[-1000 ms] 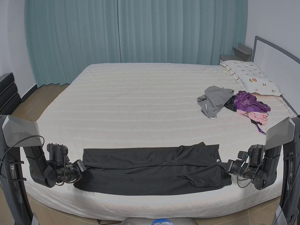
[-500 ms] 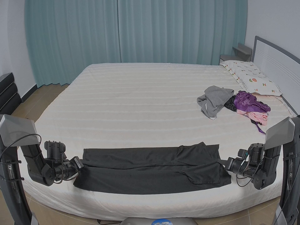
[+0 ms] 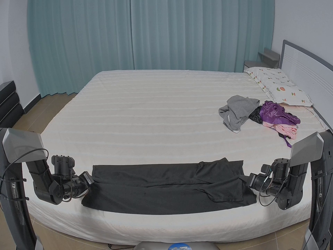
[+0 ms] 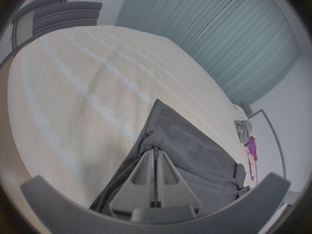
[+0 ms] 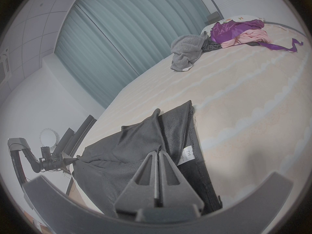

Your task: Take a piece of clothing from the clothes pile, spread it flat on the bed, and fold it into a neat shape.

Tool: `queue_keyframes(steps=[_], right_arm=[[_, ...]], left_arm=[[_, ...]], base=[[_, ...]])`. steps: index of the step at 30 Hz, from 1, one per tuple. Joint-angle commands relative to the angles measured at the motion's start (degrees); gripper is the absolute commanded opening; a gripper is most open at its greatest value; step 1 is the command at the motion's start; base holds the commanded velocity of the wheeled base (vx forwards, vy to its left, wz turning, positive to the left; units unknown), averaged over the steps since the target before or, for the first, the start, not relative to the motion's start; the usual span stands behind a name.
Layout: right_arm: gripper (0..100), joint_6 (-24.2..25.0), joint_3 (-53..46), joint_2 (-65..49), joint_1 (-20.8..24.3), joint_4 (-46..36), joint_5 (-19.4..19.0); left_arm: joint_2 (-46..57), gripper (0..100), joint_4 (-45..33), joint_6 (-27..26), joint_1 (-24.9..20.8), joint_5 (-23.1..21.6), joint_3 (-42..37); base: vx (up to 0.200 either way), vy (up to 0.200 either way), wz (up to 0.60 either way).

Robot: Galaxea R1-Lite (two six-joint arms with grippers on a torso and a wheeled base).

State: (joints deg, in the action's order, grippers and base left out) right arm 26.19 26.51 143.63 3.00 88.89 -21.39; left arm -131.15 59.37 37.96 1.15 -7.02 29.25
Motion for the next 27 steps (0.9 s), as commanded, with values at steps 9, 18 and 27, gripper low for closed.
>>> queue_keyframes(steps=[9,18,27], right_arm=[[0,0.0,1.9,1.7,0.9,-0.1,1.0],[0,0.0,3.2,1.4,1.3,-3.8,1.5],[100,0.4,2.5,0.7,0.8,-3.7,1.2]], left_arm=[[-2.9,0,0.0,2.2,-0.8,2.9,3.2],[-3.4,100,-0.2,2.2,-1.9,4.8,3.3],[-2.7,100,-0.4,2.3,-1.3,4.7,2.5]], base=[[0.0,0.0,0.0],[0.0,0.0,0.0],[0.0,0.0,0.0]])
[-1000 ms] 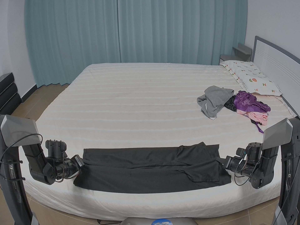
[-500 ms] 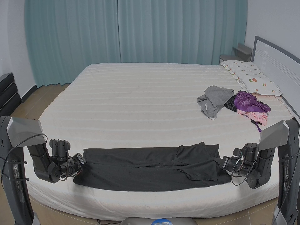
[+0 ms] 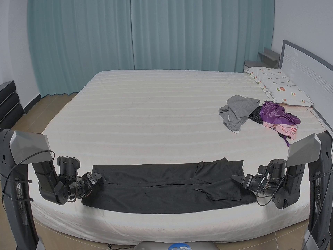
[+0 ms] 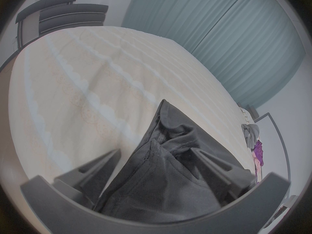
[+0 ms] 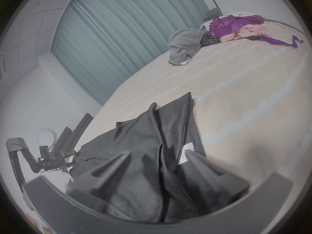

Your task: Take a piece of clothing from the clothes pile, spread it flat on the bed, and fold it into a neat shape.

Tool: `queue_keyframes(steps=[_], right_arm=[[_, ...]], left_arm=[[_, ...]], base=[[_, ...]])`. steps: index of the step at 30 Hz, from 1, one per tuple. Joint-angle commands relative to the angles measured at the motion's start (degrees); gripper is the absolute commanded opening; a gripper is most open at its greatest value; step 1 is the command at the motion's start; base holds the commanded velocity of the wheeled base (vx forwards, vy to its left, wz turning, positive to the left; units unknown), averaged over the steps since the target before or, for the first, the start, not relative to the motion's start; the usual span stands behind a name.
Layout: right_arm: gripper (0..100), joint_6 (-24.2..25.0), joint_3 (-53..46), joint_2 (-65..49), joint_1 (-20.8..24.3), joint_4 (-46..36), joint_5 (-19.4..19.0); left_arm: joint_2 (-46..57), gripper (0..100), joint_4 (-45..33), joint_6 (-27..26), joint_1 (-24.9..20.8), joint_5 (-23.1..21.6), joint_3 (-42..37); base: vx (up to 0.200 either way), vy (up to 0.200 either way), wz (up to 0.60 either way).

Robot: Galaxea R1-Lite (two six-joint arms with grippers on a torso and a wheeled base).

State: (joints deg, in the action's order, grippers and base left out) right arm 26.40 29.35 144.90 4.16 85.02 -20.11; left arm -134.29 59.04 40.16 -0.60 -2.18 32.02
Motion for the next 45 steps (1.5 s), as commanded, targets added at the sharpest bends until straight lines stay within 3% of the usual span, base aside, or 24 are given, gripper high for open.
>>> queue_keyframes(steps=[1,7,13,16,22,29,37,45], right_arm=[[100,1.0,-0.4,-0.8,-0.5,0.4,-0.1],[100,8.2,-0.7,-4.1,-1.3,0.6,-0.1],[100,9.2,0.0,-3.5,-2.2,0.1,-0.1],[100,9.2,0.1,-3.3,-2.5,0.0,-0.2],[100,9.2,0.2,-2.6,-2.2,0.0,-0.3],[100,9.3,0.4,-2.5,-2.0,0.0,-0.4],[100,9.3,0.4,-2.5,-1.7,-0.7,-0.4],[100,9.3,0.4,-2.5,-1.7,-1.5,-0.4]], left_arm=[[0.8,100,-0.2,0.1,0.7,-0.1,-0.3],[6.2,100,-1.6,0.2,3.1,-1.5,-1.5],[6.9,100,-3.1,1.2,3.7,-3.2,-0.2],[5.9,100,-3.1,4.3,3.1,-3.3,2.2],[4.0,100,-2.6,4.7,0.9,-3.2,5.9],[5.8,100,-1.4,18.5,-4.6,-1.8,11.0],[1.0,100,2.8,18.1,-9.4,1.5,11.0],[-2.4,100,2.4,10.8,-9.5,7.3,9.5]], base=[[0.0,0.0,0.0],[0.0,0.0,0.0],[0.0,0.0,0.0],[0.0,0.0,0.0],[0.0,0.0,0.0],[0.0,0.0,0.0],[0.0,0.0,0.0],[0.0,0.0,0.0]])
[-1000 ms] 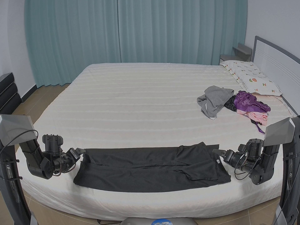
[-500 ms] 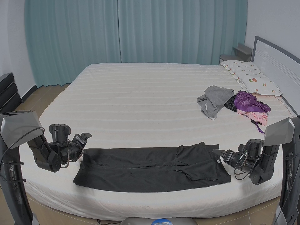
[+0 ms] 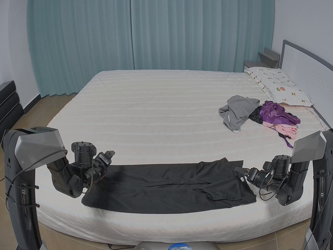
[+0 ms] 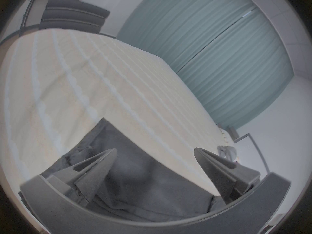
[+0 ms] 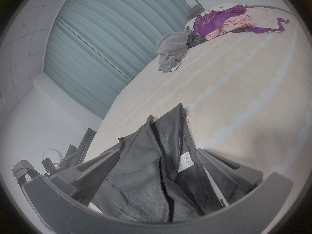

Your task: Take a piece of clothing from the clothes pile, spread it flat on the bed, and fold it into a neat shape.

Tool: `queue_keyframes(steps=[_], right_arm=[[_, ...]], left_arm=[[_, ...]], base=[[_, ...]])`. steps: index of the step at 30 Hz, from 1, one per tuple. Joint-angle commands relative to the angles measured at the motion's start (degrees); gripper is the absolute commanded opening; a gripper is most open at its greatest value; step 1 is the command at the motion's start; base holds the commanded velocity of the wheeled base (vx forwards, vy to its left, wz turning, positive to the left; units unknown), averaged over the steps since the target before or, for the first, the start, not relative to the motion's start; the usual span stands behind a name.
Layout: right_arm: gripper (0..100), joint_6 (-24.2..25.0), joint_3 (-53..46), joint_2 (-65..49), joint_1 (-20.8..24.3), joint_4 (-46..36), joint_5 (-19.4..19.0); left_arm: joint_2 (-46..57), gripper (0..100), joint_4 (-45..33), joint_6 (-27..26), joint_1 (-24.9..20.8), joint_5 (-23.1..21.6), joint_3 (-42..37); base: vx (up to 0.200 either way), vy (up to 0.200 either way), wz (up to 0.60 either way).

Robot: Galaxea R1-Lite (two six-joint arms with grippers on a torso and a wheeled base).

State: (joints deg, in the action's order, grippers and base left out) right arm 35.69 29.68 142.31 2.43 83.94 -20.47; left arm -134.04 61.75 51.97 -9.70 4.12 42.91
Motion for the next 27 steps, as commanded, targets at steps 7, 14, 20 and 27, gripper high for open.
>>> queue_keyframes(steps=[7,14,20,27], right_arm=[[100,0.0,0.1,-0.1,0.0,-1.9,0.2],[100,0.0,-0.2,-0.2,0.0,-1.9,0.3],[100,0.0,0.0,-0.7,0.0,-3.7,0.5],[100,0.0,0.0,-0.9,-0.1,-4.1,0.4]], left_arm=[[-2.8,100,0.1,-5.4,1.3,2.5,-4.7],[-3.2,100,0.7,-6.3,2.9,3.3,-4.9],[-1.7,100,0.7,-5.9,3.6,2.9,-6.1],[3.2,100,0.0,-5.4,8.4,-1.2,-6.4]], base=[[0.0,0.0,0.0],[0.0,0.0,0.0],[0.0,0.0,0.0],[0.0,0.0,0.0]])
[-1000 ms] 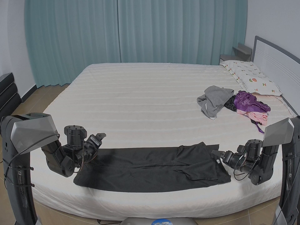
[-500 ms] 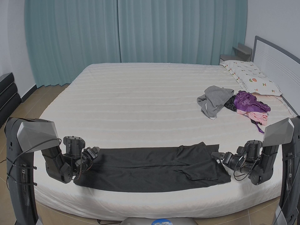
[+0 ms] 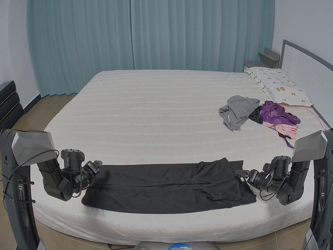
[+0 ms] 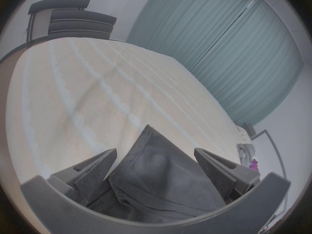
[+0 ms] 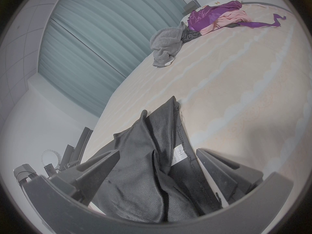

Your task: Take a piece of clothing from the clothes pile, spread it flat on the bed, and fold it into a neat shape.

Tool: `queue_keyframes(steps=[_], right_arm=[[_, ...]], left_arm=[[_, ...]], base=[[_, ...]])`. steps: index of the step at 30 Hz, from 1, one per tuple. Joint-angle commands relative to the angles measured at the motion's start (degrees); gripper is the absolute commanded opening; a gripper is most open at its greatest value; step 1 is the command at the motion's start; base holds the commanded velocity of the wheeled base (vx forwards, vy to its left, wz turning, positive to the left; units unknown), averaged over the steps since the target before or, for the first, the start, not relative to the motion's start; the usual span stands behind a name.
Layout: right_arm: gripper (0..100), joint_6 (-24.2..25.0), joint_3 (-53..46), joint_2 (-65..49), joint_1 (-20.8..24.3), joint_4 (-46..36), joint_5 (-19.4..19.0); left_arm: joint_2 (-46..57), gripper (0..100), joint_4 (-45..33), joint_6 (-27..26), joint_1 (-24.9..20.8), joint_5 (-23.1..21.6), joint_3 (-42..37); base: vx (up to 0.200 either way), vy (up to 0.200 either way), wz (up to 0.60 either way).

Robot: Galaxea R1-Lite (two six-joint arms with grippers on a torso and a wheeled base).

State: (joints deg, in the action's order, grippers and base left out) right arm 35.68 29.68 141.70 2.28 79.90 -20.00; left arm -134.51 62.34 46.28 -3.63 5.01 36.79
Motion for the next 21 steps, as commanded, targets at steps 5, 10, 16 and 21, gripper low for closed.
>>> queue_keyframes(steps=[5,10,16,21], right_arm=[[100,0.0,-0.2,-0.2,0.0,0.1,-0.2],[100,1.1,-0.3,-0.2,0.1,0.2,-0.6],[100,1.8,-0.3,-0.2,0.1,0.2,-0.6],[100,1.9,-0.4,-0.2,0.2,0.2,-0.6]], left_arm=[[6.3,100,-0.6,-0.3,4.2,-8.5,-2.5],[9.6,100,-7.3,-4.3,7.9,-17.2,-1.8],[9.3,100,-12.0,-11.2,7.7,-18.5,1.4],[7.8,100,-12.2,-13.1,5.7,-18.4,1.5]], base=[[0.0,0.0,0.0],[0.0,0.0,0.0],[0.0,0.0,0.0],[0.0,0.0,0.0]])
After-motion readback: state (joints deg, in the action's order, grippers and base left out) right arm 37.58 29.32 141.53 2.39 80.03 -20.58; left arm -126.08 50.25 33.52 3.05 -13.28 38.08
